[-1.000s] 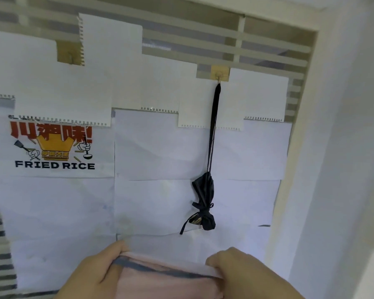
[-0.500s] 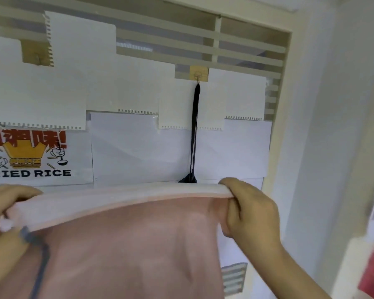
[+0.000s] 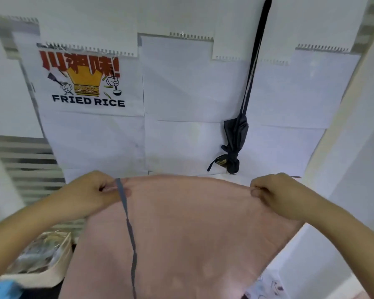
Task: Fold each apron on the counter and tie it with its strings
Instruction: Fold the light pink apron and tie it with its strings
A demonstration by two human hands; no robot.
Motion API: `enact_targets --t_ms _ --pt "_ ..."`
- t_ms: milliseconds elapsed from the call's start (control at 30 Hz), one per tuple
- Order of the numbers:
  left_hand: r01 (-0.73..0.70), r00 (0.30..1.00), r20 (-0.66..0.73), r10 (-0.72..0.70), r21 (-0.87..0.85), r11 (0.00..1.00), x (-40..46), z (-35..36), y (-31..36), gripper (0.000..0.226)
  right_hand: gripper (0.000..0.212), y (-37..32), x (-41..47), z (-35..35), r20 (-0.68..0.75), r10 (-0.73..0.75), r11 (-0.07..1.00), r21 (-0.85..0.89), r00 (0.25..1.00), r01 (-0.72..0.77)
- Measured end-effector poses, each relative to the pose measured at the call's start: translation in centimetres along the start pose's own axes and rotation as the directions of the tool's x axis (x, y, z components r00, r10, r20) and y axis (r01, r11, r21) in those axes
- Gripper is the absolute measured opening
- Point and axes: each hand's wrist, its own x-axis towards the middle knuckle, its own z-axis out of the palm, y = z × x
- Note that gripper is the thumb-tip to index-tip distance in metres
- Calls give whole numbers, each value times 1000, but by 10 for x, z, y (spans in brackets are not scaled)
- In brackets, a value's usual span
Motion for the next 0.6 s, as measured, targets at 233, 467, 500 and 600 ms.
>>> enact_targets --t_ms 233,467,500,600 --pt "-172 646 -656 389 372 912 1 -30 25 18 38 -27 -4 -57 -760 -124 992 -82 638 96" --pt "-43 928 350 -126 439 898 -4 -15 -31 9 17 -8 -16 -13 278 -42 978 -186 960 97" --pt "-45 925 367 -101 369 928 -8 -13 -32 18 14 -3 -18 -9 342 -42 985 -145 939 97" --pt "-16 991 134 17 -9 1000 -5 -15 -21 72 23 4 -14 -15 165 -49 998 45 985 42"
